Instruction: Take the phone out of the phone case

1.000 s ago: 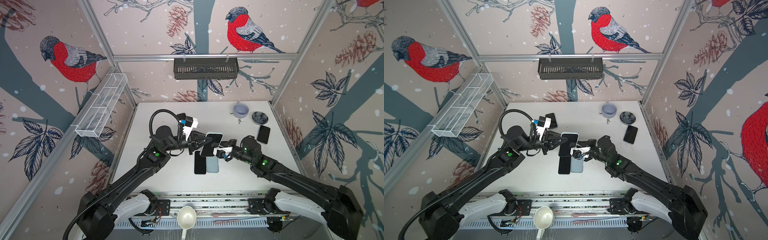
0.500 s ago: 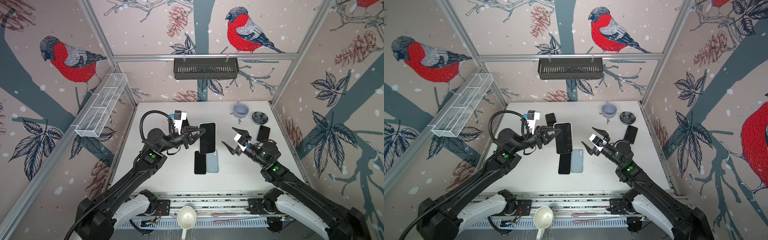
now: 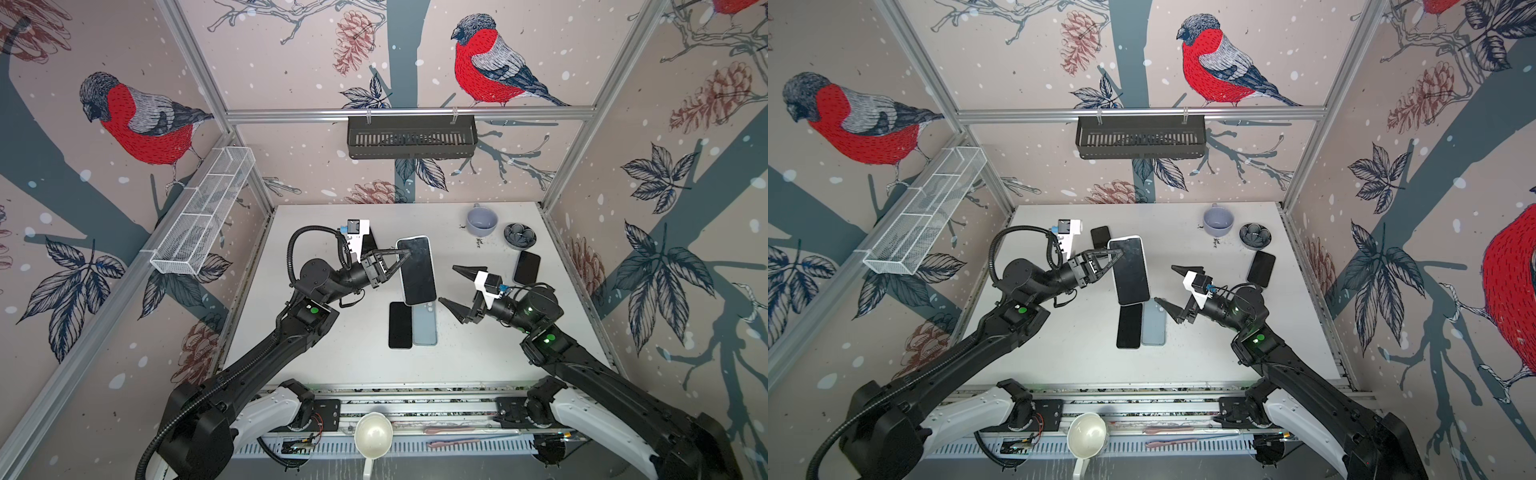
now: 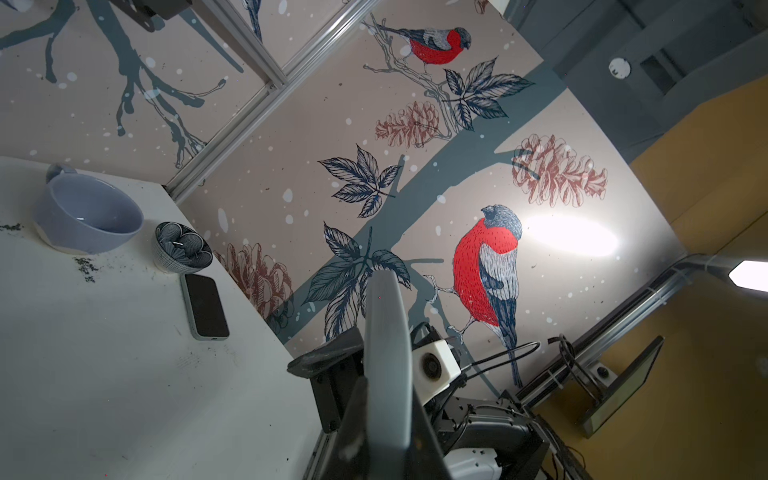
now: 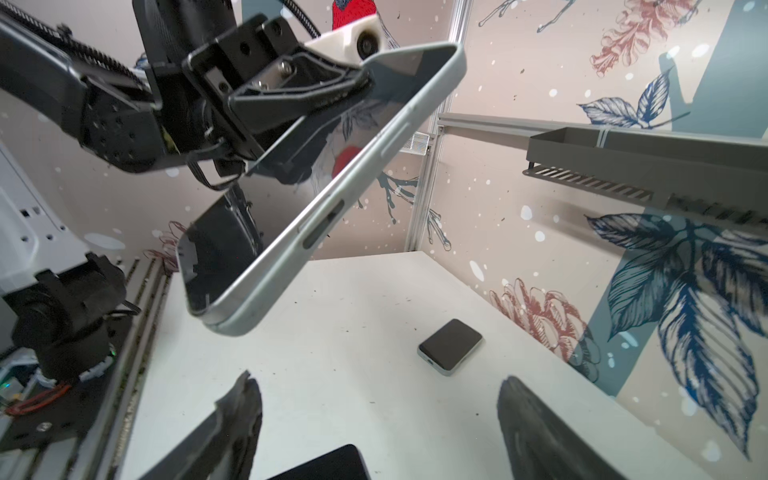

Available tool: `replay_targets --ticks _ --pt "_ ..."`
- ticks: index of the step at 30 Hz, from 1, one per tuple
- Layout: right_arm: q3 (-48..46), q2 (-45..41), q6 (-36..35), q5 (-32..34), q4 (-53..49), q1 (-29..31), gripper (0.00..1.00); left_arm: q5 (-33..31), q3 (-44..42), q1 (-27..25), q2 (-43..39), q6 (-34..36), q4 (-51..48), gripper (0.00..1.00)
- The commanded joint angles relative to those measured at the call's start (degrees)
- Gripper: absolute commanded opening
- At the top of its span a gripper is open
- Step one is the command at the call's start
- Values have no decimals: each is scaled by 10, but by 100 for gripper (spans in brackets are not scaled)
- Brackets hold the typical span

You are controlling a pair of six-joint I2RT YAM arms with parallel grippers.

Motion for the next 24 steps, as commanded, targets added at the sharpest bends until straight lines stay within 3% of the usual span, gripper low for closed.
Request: replay_targets --ticks 1,6,11,24 --pt "-1 -5 143 7 65 -1 89 -40 -9 1 4 -105 144 0" --pt "9 5 309 64 60 -2 88 -88 -48 2 2 -173 202 0" --pt "-10 32 441 41 149 2 87 -124 -77 2 0 -203 217 0" --pt "-15 84 462 55 208 58 86 -139 -94 -5 14 -221 264 0"
